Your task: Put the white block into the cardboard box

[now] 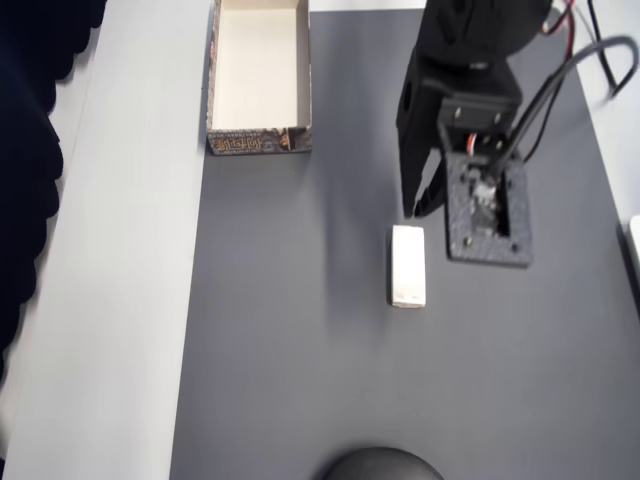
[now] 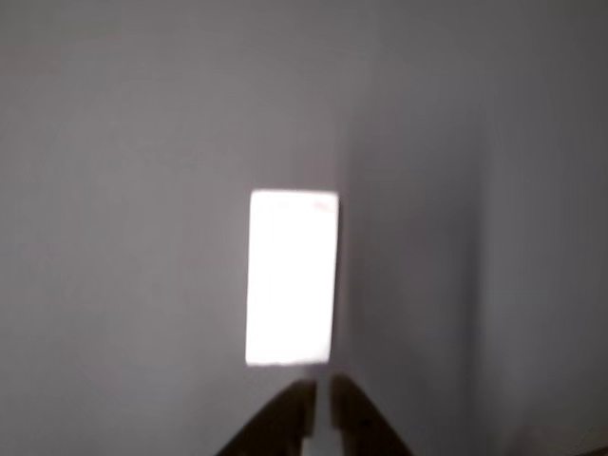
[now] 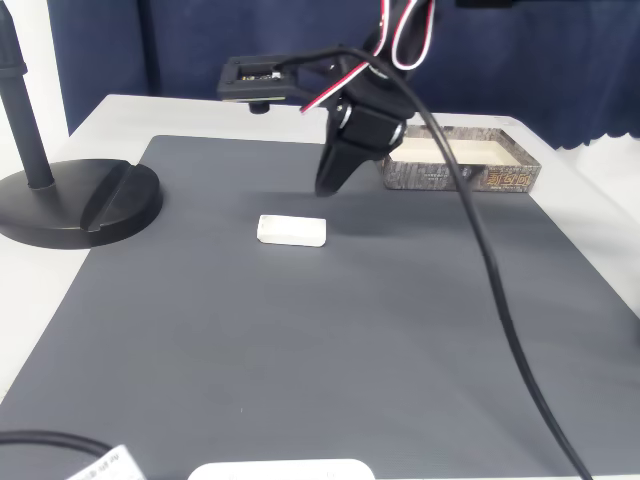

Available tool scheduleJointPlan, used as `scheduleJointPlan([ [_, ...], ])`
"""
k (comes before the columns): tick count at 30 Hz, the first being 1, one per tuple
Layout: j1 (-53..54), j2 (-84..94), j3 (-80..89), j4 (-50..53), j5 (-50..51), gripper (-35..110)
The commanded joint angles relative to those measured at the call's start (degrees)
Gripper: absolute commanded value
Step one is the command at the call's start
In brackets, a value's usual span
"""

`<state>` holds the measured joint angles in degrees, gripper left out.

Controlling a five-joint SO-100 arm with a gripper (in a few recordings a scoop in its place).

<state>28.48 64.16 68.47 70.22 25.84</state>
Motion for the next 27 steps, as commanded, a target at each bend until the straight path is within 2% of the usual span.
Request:
scheduleJointPlan([
  [1, 0.00, -0.44, -8.17, 1.49, 0.44, -2],
  [13, -0.79, -8.61, -18.90, 7.03, 1.49, -2],
  [27, -0.97, -17.58, -34.37, 19.34, 1.67, -2],
])
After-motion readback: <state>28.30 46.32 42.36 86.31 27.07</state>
